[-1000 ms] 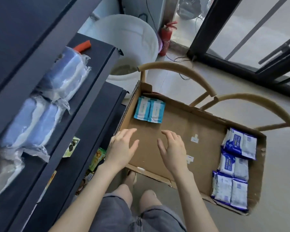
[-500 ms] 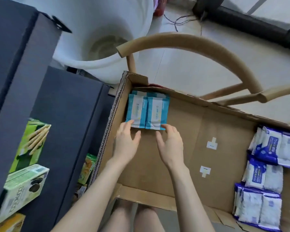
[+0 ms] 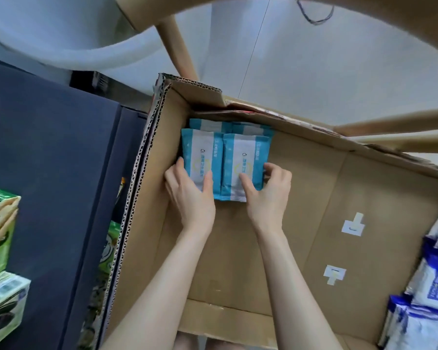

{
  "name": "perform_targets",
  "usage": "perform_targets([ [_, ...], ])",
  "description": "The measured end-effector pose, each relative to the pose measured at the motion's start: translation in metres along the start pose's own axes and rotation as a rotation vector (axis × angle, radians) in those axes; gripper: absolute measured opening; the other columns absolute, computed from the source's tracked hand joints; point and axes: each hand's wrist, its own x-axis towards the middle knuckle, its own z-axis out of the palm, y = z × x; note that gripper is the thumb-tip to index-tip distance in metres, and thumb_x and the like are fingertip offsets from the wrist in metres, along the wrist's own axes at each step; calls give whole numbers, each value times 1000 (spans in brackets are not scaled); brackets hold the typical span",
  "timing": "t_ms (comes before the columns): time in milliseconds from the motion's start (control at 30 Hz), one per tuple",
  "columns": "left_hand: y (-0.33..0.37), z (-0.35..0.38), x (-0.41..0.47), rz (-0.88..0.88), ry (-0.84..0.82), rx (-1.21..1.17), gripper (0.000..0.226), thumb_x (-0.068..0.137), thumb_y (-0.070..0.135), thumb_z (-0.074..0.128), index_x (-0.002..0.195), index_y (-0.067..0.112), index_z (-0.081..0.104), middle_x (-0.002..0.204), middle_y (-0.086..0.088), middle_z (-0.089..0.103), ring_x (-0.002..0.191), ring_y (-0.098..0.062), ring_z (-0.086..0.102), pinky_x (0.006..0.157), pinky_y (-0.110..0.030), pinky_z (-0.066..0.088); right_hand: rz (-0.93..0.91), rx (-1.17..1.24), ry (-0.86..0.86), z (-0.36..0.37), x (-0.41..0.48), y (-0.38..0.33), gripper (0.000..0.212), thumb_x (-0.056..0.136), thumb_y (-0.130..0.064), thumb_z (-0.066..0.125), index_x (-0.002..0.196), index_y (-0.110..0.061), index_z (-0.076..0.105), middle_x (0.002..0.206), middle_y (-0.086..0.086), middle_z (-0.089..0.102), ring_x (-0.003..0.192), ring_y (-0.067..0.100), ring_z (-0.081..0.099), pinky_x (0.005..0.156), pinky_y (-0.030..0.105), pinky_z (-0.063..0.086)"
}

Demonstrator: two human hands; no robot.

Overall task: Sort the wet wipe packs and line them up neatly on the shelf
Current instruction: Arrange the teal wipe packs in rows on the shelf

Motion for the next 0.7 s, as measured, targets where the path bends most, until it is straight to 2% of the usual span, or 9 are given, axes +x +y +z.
perform_targets([
  [167, 10, 3, 4, -69, 63, -72, 58, 85, 20, 69, 135, 6, 46, 125, -10, 45, 117, -25, 45, 104, -34, 35, 95, 107, -4, 3, 9, 0, 38, 76, -31, 76, 101, -16, 51, 100, 1, 58, 93, 19, 54, 86, 41, 48],
  [233, 13, 0, 7, -92, 45, -95, 46, 83, 20, 69, 126, 8, 56, 119, -8, 54, 108, -24, 52, 98, -37, 41, 139, 188, -38, -4, 14, -3, 33, 75, -25, 78, 96, -18, 53, 93, 2, 61, 78, 11, 53, 78, 28, 49],
  [300, 14, -4, 7, -66, -17, -105, 24, 84, 23, 68, 103, 9, 65, 103, -8, 63, 95, -25, 59, 87, -41, 49, 133, 253, -91, -11, 14, -6, 24, 76, -19, 77, 92, -15, 60, 90, 7, 64, 67, 6, 49, 64, 13, 42],
  [333, 15, -8, 5, -58, -49, -132, 19, 84, 24, 67, 94, 9, 65, 98, -8, 65, 90, -24, 60, 83, -40, 51, 118, 260, -107, -15, 12, -7, 19, 77, -17, 76, 90, -14, 62, 91, 9, 65, 67, 6, 49, 61, 11, 39],
  [433, 25, -28, -9, -64, -90, -301, 12, 88, 22, 65, 85, 11, 63, 85, -2, 66, 78, -13, 61, 71, -29, 50, 95, 299, -114, -30, -2, -11, 12, 82, -18, 71, 92, -15, 64, 98, 7, 64, 77, 9, 55, 70, 17, 43],
  [533, 35, -57, -31, -76, -102, -490, 10, 89, 13, 63, 80, 16, 59, 77, 8, 65, 69, -3, 60, 65, -20, 50, 103, 481, -140, -56, -29, -21, 8, 89, -17, 65, 94, -19, 60, 95, -2, 68, 84, 13, 64, 75, 31, 53],
  [600, 38, -81, -47, -69, -98, -563, 12, 87, 9, 65, 82, 16, 57, 80, 8, 66, 70, -2, 62, 64, -20, 52, 101, 575, -142, -76, -52, -29, 6, 91, -15, 62, 94, -19, 59, 93, 0, 70, 82, 15, 66, 71, 34, 55],
  [700, 38, -116, -74, -14, -112, -652, 20, 84, 5, 67, 91, 17, 54, 94, 3, 67, 82, -2, 66, 69, -21, 54, 92, 681, -142, -105, -90, -37, 9, 91, -12, 62, 99, -15, 61, 96, 5, 71, 83, 18, 66, 73, 34, 55],
])
